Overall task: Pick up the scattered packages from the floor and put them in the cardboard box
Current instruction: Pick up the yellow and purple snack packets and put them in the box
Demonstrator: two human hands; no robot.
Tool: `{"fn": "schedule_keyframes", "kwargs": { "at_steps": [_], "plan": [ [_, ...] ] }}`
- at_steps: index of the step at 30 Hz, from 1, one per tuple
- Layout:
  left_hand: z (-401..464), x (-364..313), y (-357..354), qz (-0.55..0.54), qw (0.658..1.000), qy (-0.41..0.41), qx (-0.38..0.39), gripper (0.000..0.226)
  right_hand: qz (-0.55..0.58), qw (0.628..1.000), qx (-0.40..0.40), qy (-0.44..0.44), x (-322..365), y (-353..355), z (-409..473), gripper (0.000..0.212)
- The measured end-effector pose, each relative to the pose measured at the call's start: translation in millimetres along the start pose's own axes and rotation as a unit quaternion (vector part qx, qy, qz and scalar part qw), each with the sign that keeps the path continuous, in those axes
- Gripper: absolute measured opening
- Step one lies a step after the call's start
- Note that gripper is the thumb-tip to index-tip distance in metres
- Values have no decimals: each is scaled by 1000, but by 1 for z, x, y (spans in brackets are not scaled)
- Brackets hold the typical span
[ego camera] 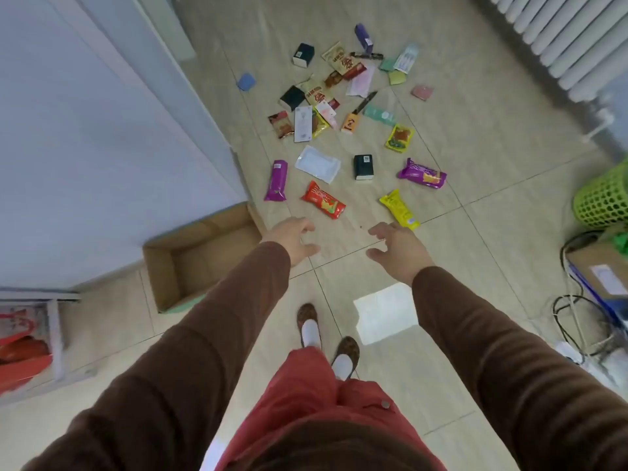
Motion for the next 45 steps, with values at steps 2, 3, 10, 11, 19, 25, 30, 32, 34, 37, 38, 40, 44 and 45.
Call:
{"fn": "schedule_keyframes", "kwargs": {
  "at_steps": [2, 3, 10, 11, 19, 25, 30, 32, 34, 37, 38, 40, 44, 45],
  "plan": [
    [27, -11, -4, 9, 1000, -2, 10, 50, 4, 1000, -4, -22, -12, 9, 21, 41],
    [43, -15, -7, 15, 1000, -2, 11, 50, -2, 1000, -4, -31, -20, 12, 33, 41],
    [139, -60, -25, 19, 998, -1, 52, 53, 14, 996, -7, -92, -65, 37, 104, 45],
    [150, -68, -29, 17, 998, 0, 59, 53, 19, 995, -6, -97, -73, 40, 111, 45],
    [232, -151, -63, 16, 997, 9, 78, 53, 21, 992, 15, -124, -165, 89, 174, 45],
    [274, -205, -101, -16, 996, 64, 58, 54, 10, 993, 51, -106, -241, 130, 238, 45],
    [307, -222, -136, -60, 989, 120, 61, 56, -19, 994, 71, -85, -281, 148, 305, 46],
    [323, -223, -148, -69, 986, 139, 67, 57, -22, 993, 78, -84, -292, 147, 332, 47],
    [343, -218, -161, -74, 983, 153, 72, 57, -28, 992, 84, -86, -303, 139, 358, 47],
    [378, -208, -186, -72, 979, 168, 87, 56, -34, 992, 88, -84, -320, 120, 399, 49],
    [390, -204, -196, -72, 978, 175, 91, 55, -34, 992, 89, -81, -326, 111, 413, 50],
    [415, -194, -215, -79, 974, 193, 90, 55, -45, 992, 93, -71, -339, 92, 441, 52],
    [460, -176, -263, -111, 957, 253, 86, 55, -75, 989, 101, -74, -377, 49, 495, 56],
    [472, -171, -280, -120, 952, 269, 85, 55, -79, 989, 104, -76, -390, 35, 511, 56]
  ]
}}
Point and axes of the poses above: each hand's wrist, its own z-axis towards the middle knuckle, its own y-axis out of the back of the hand, x = y × z, the point moved 2 cm from there along z, towards the middle knuckle, and after that the axes turned 11 degrees about -x, right-handed, at the moved point
